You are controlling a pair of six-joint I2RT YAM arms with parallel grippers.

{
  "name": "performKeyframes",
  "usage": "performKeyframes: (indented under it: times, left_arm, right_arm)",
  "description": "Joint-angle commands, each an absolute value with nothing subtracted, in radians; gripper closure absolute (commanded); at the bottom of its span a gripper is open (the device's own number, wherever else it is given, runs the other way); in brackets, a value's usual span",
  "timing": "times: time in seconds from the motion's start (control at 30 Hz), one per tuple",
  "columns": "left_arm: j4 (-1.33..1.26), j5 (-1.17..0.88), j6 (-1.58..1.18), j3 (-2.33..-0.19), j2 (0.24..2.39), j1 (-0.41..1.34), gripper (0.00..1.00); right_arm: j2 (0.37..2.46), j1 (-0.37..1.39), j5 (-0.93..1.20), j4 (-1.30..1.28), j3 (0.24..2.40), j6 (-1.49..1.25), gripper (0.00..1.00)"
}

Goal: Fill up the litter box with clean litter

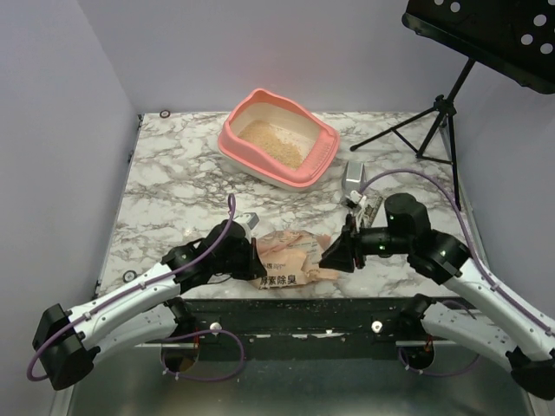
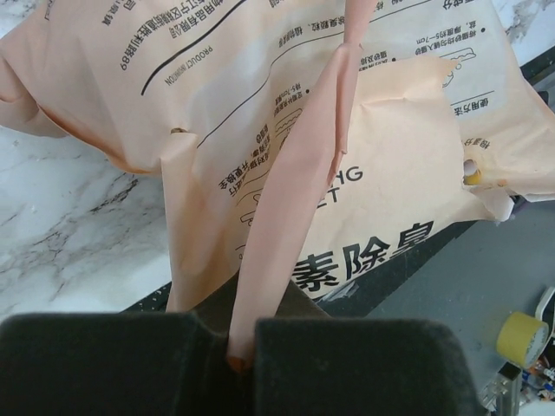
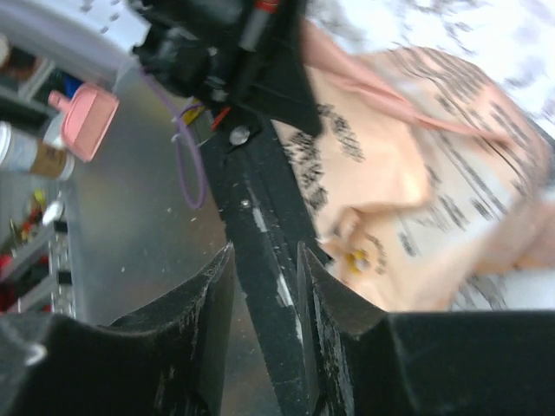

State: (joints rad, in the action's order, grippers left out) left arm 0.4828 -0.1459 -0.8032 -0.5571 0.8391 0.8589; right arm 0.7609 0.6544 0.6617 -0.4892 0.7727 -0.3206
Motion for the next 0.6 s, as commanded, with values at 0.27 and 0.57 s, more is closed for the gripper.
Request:
performKeyframes:
  times: [0.27,0.57]
  left_arm:
    - [0.437,-0.089,-0.775,-0.563,0.902,0.851,1.00]
    - [0.442,-0.038,-0.773,-0.574,0.897,0.850,1.00]
  right_arm:
    - [1.026,1.084,0.379,-0.526,0.896,0.040,0.48]
    - [1.103,1.252,0.180,-0.354,0.842,0.188,0.44]
